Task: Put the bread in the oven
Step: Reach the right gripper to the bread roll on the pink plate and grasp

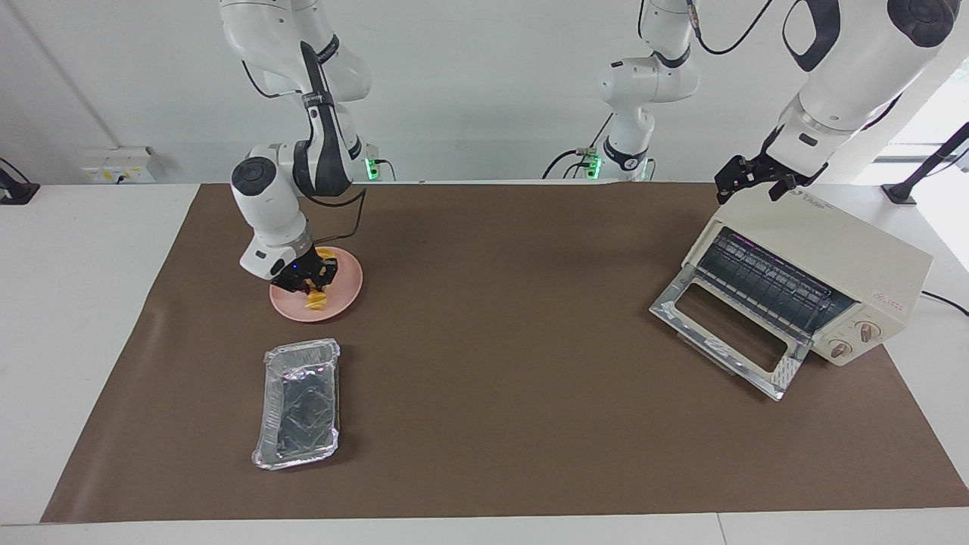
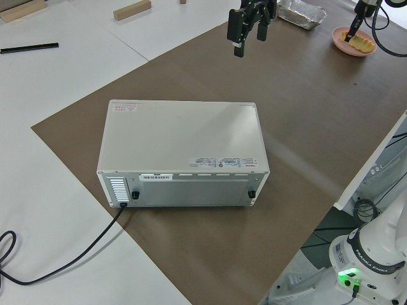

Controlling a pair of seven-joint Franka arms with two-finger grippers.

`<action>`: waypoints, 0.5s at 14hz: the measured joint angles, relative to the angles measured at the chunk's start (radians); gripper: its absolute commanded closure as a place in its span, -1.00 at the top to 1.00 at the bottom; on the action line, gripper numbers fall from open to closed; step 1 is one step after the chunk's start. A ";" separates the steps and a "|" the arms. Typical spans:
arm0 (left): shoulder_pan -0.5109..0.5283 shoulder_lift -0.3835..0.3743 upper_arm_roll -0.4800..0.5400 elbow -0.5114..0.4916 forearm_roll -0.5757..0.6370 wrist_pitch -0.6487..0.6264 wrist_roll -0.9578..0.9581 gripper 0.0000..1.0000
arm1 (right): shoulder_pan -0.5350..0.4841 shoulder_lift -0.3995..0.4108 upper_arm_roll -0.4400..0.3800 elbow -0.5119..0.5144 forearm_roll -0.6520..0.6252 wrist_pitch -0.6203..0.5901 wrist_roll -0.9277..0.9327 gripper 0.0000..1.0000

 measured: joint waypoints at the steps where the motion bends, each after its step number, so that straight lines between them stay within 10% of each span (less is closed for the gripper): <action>1: 0.000 0.000 0.000 0.000 0.000 0.000 0.000 1.00 | 0.000 0.001 0.000 0.056 0.000 -0.072 0.000 -1.00; 7: 0.000 0.000 0.000 0.000 0.000 0.000 0.000 1.00 | 0.010 0.115 0.002 0.515 0.000 -0.343 -0.004 -1.00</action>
